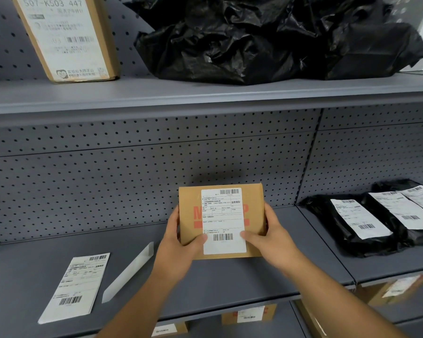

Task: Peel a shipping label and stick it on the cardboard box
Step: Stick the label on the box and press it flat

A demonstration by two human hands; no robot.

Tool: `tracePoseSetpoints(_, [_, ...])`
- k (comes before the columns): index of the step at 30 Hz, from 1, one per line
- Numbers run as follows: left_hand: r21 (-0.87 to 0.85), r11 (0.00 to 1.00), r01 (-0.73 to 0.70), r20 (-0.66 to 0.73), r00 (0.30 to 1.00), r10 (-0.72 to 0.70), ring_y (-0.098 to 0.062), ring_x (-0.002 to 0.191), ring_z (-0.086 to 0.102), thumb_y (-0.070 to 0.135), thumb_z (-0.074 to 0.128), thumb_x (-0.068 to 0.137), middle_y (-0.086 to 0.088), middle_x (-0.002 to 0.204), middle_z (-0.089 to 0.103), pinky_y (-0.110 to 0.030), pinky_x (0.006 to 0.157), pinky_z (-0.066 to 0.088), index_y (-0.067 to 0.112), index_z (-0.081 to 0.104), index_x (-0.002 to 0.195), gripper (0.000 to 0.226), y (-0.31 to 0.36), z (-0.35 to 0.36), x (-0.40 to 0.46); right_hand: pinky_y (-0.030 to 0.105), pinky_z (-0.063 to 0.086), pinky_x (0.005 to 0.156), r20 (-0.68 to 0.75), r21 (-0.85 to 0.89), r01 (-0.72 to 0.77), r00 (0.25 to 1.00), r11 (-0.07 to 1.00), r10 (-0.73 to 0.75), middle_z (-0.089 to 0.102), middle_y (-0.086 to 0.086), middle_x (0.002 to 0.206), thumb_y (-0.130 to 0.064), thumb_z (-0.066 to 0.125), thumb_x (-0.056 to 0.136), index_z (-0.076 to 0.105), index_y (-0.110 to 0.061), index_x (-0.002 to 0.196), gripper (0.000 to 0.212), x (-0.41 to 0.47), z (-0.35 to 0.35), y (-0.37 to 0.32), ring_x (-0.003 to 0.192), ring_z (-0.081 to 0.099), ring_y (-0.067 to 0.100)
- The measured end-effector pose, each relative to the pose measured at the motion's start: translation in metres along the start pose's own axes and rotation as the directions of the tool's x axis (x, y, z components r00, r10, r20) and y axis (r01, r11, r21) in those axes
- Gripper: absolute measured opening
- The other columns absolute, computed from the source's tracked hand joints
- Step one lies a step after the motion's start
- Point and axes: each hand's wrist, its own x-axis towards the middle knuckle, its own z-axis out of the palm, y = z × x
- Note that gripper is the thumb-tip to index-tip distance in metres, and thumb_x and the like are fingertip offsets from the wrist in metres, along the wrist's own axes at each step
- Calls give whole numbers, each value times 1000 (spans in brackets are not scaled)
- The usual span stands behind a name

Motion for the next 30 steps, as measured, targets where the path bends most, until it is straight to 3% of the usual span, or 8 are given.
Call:
tracePoseSetpoints(4, [27, 1000, 5, 11, 1000, -6, 9, 122, 61, 20, 84, 85, 36, 130, 65, -39, 110, 53, 53, 24, 157, 99, 0, 1, -3, 17, 50, 84, 3, 36, 4, 1000, 999, -4, 69, -24, 123, -16, 83, 86, 24, -47, 156, 97, -6, 4, -4, 115, 65, -1])
tracePoseSetpoints(8, [105, 994, 38, -19, 999, -36, -7, 143, 46, 50, 93, 59, 22, 157, 44, -40, 117, 43, 50, -1, 160, 139, 8, 14, -11, 11, 51, 83, -31, 55, 40, 999, 998, -38, 65, -25, 125, -20, 98, 66, 12, -51, 152, 125, -12, 18, -6, 109, 63, -14])
tracePoseSetpoints(12, [179, 983, 39, -54, 998, -29, -11, 144, 37, 44, 95, 62, 8, 163, 24, -29, 100, 37, 37, -14, 163, 149, 12, 20, -14, 39, 52, 109, -46, 31, 27, 999, 999, -25, 60, -15, 142, -41, 97, 48, -8, -51, 160, 154, -12, 25, -2, 130, 59, 9])
tracePoseSetpoints(14, [205, 978, 26, -46, 999, -16, -1, 131, 36, 37, 94, 67, 7, 163, 25, -28, 99, 36, 36, -14, 164, 145, 8, 18, -11, 42, 54, 107, -34, -9, 15, 999, 1000, -15, 60, -13, 142, -38, 94, 51, -8, -53, 159, 149, -12, 22, -2, 127, 61, 11])
tracePoseSetpoints(17, [221, 975, 26, -24, 999, -21, 2, 132, 39, 40, 92, 68, 13, 164, 32, -31, 107, 40, 45, -9, 162, 139, 3, 10, -7, 25, 55, 91, 11, -46, 25, 1000, 999, -25, 67, -18, 128, -13, 90, 74, 6, -52, 158, 125, -9, 11, 1, 117, 65, 5])
tracePoseSetpoints(21, [185, 983, 21, 26, 999, -26, 5, 128, 55, 30, 91, 75, 28, 145, 53, -34, 110, 48, 47, 7, 161, 121, -3, 0, -6, 11, 53, 79, 68, -24, 35, 997, 999, -34, 67, -27, 125, -3, 83, 83, 15, -53, 159, 114, -7, -2, 9, 114, 64, -5])
tracePoseSetpoints(25, [153, 988, 28, 56, 998, -37, 6, 121, 58, 22, 88, 81, 30, 136, 57, -41, 110, 52, 38, 20, 159, 104, -9, -6, -5, 15, 53, 84, 75, -13, 35, 997, 999, -34, 66, -27, 126, -2, 82, 83, 14, -53, 160, 114, -9, -2, 10, 115, 63, -5])
tracePoseSetpoints(30, [132, 991, 25, 28, 999, -29, 7, 117, 60, 30, 92, 73, 31, 130, 60, -31, 100, 52, 42, 21, 153, 108, -6, 3, -11, 18, 54, 85, -3, 37, 63, 998, 997, -63, 69, -24, 124, -14, 93, 71, 17, -52, 153, 118, -16, 14, 5, 109, 66, -7])
